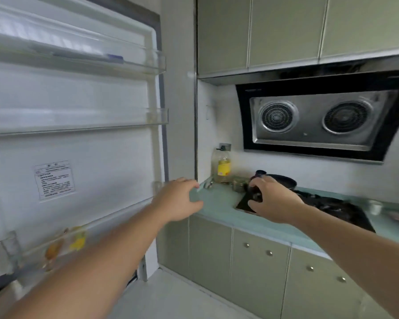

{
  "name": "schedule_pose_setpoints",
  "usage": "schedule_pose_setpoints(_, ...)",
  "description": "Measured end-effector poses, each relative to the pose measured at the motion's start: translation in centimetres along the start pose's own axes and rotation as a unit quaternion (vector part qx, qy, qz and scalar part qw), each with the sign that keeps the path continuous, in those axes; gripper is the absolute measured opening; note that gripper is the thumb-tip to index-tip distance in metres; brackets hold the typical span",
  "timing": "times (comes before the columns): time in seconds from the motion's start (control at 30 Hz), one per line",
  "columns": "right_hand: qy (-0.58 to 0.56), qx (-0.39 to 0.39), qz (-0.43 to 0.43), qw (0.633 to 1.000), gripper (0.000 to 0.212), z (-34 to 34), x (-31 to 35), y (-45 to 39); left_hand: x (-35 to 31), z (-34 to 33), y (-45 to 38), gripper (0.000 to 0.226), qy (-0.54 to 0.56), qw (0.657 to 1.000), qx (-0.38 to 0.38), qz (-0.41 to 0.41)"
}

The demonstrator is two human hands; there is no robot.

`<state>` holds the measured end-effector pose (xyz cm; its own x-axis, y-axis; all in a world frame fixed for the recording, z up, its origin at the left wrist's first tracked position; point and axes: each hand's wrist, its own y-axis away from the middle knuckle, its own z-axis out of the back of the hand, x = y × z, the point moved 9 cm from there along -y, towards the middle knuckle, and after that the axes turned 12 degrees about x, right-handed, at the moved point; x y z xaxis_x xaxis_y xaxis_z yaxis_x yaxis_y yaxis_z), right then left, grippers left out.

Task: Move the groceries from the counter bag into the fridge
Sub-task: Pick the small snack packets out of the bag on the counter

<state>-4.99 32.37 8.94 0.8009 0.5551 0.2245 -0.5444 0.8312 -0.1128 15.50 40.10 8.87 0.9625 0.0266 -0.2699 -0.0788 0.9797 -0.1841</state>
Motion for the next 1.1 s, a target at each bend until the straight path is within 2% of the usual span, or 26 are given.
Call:
schedule_pose_setpoints(0.17,-0.021,-0.026,-0.141,0.989,0.057,-0.1,-11.8,9.8,-9.5,-5.4,-0.9,0.052,-0.005,0.997,0.057,-0.06)
schedule_pose_setpoints(0.23,-0.03,-0.027,-0.208,0.977,0.058,-0.4,-15.5,14.6,-14.0,-7.5,-1.1,0.05,-0.014,0.991,0.072,-0.111)
schedule_pose_setpoints(0.43,-0.021,-0.071,-0.356,0.932,0.061,2.1,-21.8,27.5,-27.0,-11.6,-0.9,0.046,0.013,0.957,0.092,-0.276)
schedule_pose_setpoints(0.73,0.015,-0.114,-0.536,0.836,0.056,2.8,-20.4,38.7,-37.8,-14.9,1.9,0.054,0.047,0.872,0.157,-0.461)
schedule_pose_setpoints(0.93,0.031,-0.139,-0.58,0.802,0.058,4.1,-18.3,44.4,-43.0,-15.8,6.8,0.056,0.056,0.83,0.185,-0.523)
schedule_pose_setpoints(1.1,0.045,-0.159,-0.605,0.779,0.061,5.4,-18.1,49.6,-47.3,-16.1,10.8,0.055,0.069,0.812,0.204,-0.542)
